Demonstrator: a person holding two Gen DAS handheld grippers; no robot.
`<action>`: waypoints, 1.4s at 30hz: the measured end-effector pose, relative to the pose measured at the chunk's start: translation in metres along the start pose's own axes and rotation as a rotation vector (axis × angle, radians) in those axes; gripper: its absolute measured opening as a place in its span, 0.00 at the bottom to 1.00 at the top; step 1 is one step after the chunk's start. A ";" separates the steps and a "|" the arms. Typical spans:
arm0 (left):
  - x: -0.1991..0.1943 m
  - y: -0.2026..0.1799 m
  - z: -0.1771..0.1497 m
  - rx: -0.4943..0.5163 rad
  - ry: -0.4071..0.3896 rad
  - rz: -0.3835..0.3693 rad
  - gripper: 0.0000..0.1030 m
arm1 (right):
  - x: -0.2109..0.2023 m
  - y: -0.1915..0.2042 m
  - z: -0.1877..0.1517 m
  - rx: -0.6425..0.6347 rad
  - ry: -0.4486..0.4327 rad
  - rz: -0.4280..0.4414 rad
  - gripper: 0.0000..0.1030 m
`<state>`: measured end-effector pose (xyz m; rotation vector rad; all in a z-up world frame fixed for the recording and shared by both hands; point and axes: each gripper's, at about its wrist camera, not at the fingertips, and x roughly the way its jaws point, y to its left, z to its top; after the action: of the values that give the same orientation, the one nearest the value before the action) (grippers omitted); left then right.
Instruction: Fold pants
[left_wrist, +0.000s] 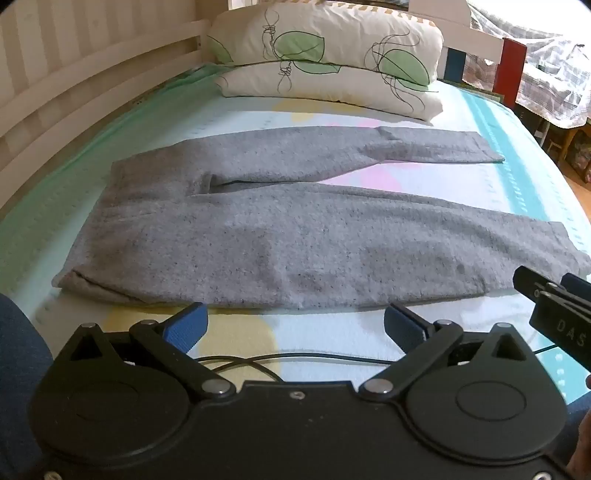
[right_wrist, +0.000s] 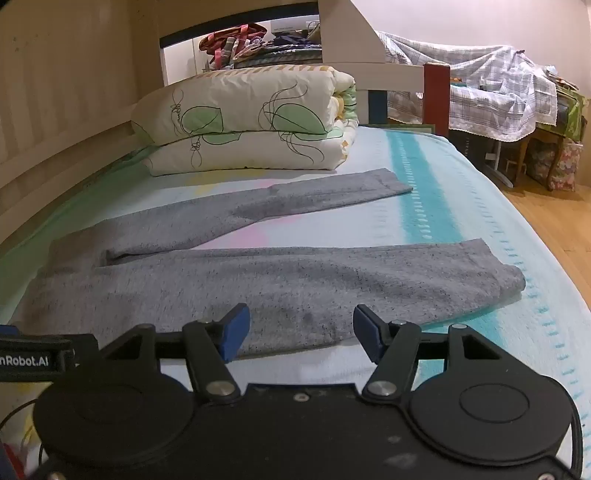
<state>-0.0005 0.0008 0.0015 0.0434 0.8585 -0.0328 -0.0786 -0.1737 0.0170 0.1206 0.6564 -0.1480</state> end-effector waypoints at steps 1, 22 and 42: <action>0.000 0.000 0.000 -0.002 0.000 0.000 0.98 | 0.000 0.000 0.000 0.001 0.000 0.000 0.64; 0.002 -0.001 -0.003 -0.016 0.013 -0.010 0.98 | 0.000 0.001 0.000 0.006 -0.001 0.005 0.64; 0.002 -0.005 -0.005 -0.010 0.010 -0.006 0.98 | 0.000 0.001 -0.002 0.001 0.001 0.005 0.64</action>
<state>-0.0029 -0.0042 -0.0034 0.0322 0.8688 -0.0337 -0.0795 -0.1724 0.0156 0.1230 0.6568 -0.1432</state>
